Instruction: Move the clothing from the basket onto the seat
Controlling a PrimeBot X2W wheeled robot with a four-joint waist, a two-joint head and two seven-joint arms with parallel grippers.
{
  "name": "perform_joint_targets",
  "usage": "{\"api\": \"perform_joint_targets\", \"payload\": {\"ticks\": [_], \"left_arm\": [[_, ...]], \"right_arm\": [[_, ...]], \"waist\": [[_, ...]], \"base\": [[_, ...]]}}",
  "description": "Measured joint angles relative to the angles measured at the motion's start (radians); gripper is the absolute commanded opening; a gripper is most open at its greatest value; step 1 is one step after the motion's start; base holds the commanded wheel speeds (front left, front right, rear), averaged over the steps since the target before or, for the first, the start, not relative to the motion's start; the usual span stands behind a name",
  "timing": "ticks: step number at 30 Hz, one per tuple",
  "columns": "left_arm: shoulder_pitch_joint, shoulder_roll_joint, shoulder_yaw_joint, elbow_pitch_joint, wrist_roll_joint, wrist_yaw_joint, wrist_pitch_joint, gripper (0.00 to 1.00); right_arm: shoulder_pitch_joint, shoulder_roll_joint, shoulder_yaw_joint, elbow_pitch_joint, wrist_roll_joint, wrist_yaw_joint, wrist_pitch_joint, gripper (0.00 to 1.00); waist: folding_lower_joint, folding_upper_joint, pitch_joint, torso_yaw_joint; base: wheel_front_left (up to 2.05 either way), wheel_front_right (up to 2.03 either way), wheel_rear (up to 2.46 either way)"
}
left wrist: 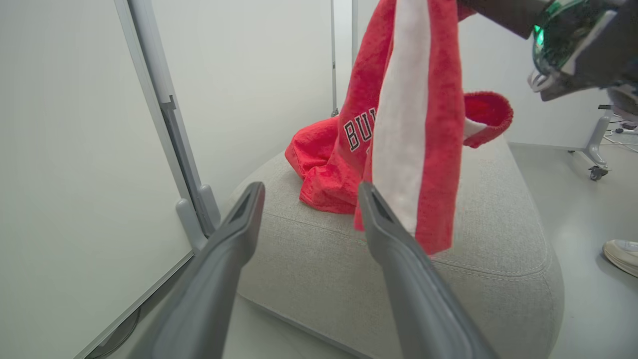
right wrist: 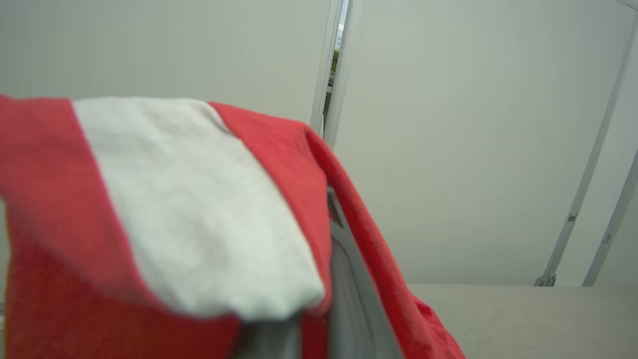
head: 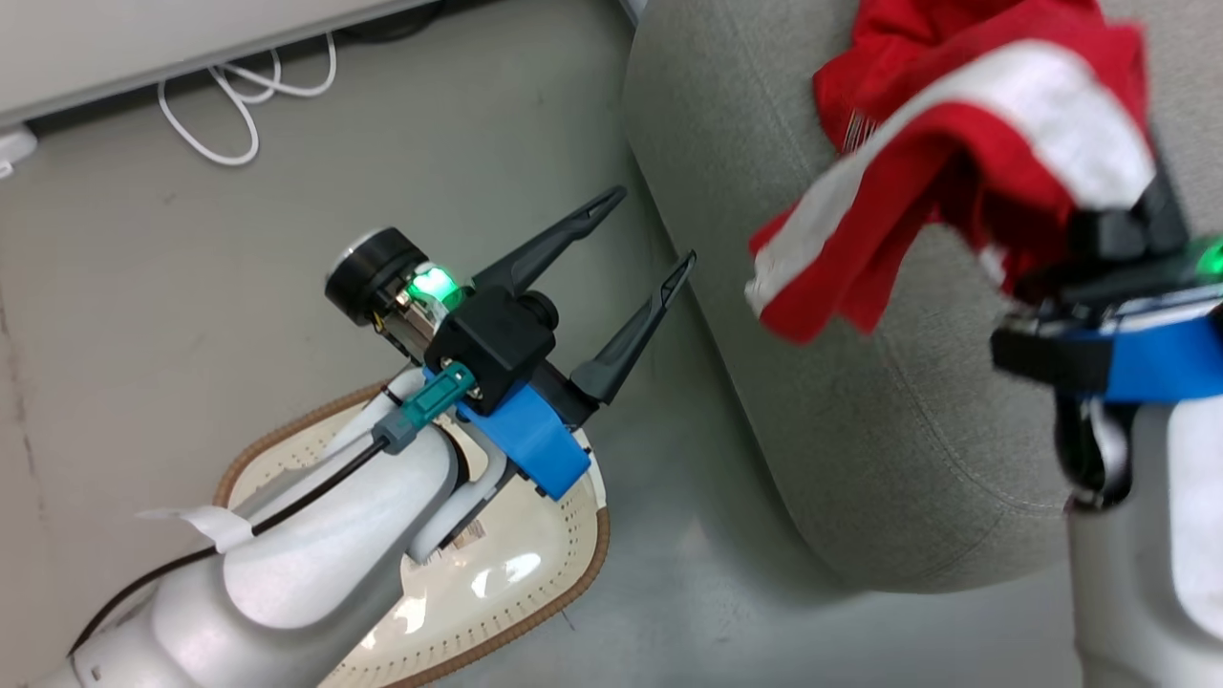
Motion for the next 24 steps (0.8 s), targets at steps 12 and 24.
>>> {"api": "perform_joint_targets", "payload": {"ticks": [12,24], "left_arm": [[-0.089,0.033,0.007,-0.07,0.05,-0.004,0.006,1.0],[-0.158,0.045,0.004,-0.092,0.089,-0.011,0.0,1.0]], "right_arm": [[-0.395,-0.137,-0.215,-0.006,-0.03,0.0,0.0,0.0],[-0.539,-0.336,-0.346,0.3,0.01,0.0,0.0,0.0]], "waist": [[0.0001,0.0,0.181,0.036],[0.0002,0.0,0.349,0.079]], "base": [[0.0,0.0,0.0],[0.0,0.0,0.0]]}}
